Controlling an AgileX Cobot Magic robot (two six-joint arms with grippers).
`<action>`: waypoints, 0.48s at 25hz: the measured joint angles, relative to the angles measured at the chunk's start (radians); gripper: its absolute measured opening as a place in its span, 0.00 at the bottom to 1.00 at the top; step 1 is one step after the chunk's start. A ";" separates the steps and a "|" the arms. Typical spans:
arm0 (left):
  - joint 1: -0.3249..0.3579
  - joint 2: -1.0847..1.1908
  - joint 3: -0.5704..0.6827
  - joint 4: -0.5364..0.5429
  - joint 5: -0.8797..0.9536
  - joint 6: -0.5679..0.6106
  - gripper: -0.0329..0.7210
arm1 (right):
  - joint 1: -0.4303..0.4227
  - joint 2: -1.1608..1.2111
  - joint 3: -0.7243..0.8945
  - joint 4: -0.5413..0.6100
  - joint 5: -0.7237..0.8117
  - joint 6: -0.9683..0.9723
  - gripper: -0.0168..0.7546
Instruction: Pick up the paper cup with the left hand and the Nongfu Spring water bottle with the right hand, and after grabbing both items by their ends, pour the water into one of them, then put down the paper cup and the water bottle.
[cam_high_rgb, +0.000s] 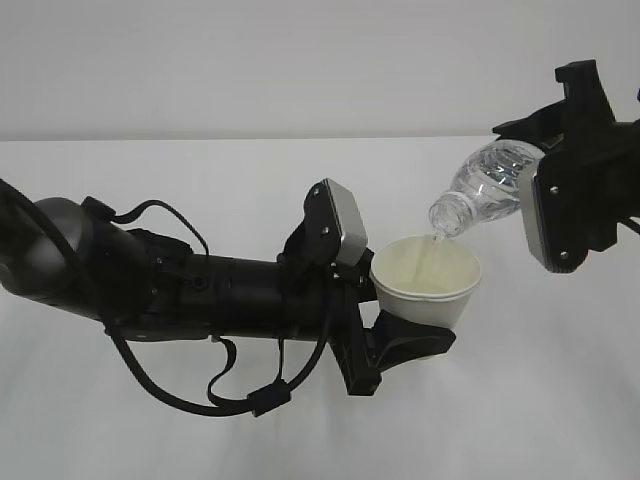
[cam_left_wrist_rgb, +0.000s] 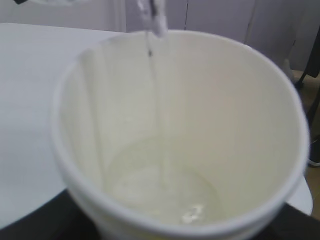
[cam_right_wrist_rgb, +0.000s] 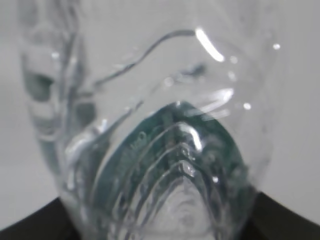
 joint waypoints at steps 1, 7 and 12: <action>0.000 0.000 0.000 0.000 0.000 0.000 0.65 | 0.000 0.000 0.000 0.000 0.000 -0.001 0.56; 0.000 0.000 0.000 0.000 0.000 -0.001 0.65 | 0.000 0.000 -0.014 -0.009 0.010 -0.001 0.56; 0.000 0.000 0.000 0.000 0.000 -0.004 0.65 | 0.000 0.000 -0.018 -0.016 0.014 -0.001 0.56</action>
